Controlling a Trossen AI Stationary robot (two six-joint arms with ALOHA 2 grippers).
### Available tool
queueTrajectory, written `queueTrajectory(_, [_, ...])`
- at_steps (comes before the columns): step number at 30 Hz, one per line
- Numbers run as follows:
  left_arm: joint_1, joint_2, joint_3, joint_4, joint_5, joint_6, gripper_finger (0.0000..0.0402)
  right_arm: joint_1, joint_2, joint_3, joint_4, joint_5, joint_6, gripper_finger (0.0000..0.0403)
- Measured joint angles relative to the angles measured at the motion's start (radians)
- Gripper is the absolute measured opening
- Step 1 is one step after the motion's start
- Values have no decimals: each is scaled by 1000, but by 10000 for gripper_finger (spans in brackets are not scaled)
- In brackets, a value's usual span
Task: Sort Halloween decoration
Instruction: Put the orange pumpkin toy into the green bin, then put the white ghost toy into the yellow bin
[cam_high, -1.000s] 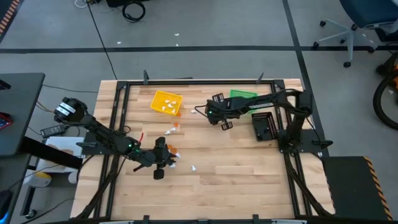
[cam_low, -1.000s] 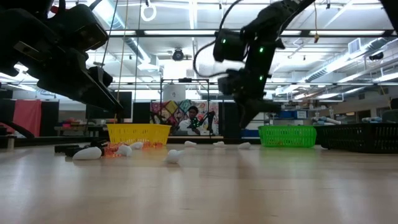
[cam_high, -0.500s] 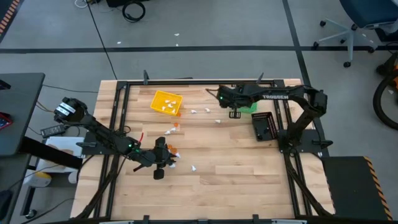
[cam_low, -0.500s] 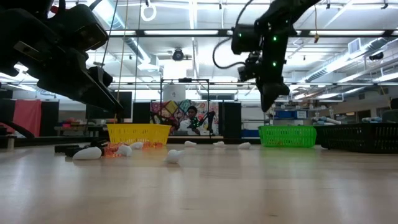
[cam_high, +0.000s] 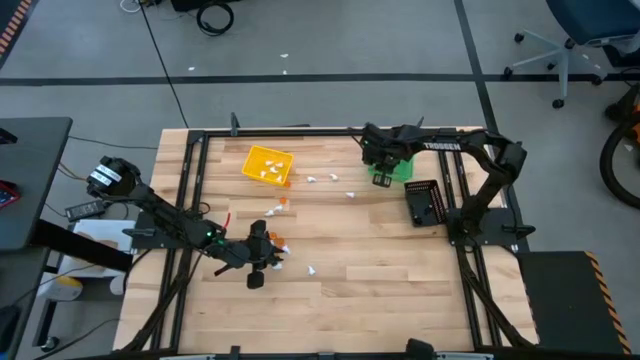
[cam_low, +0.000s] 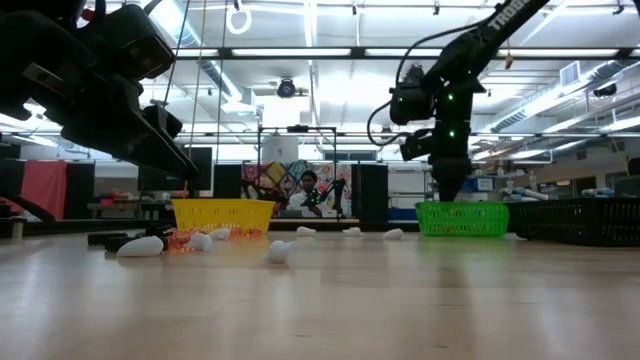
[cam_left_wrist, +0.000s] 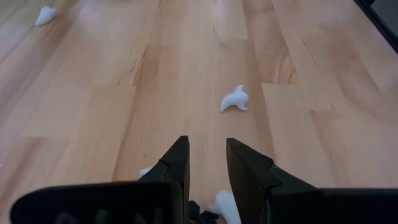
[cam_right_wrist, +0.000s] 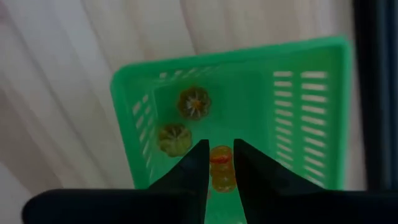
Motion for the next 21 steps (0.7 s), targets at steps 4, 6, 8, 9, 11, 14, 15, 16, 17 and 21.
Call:
queueTrajectory(4, [0, 0, 0, 0, 0, 12, 82, -19, 0, -14, 27, -35, -3, 94])
queueTrajectory(6, [0, 0, 0, 0, 0, 16, 82, -24, 0, -15, 23, -42, -3, 101])
queueTrajectory(8, [0, 0, 0, 0, 0, 17, 82, -25, -3, -14, 17, -42, -4, 108])
queueTrajectory(9, [0, 0, 0, 1, 0, 21, 82, -25, -4, -8, 4, -39, -4, 111])
queueTrajectory(11, [1, 0, 0, 3, 0, 36, 82, -25, -5, 19, -25, -22, 10, 113])
queueTrajectory(14, [10, 0, 0, 8, 0, 42, 82, -17, -9, 69, -65, -15, 47, 114])
queueTrajectory(15, [14, 0, 0, 7, 0, 42, 82, -9, -16, 78, -60, -13, 57, 113])
queueTrajectory(16, [20, 0, 0, 7, 0, 42, 82, 3, -27, 86, -51, -4, 65, 113])
queueTrajectory(17, [26, 0, 0, 7, 0, 42, 82, 18, -38, 93, -41, 12, 72, 113])
queueTrajectory(21, [43, 0, 0, 5, 0, 58, 82, 96, -99, 99, 14, 110, 105, 113])
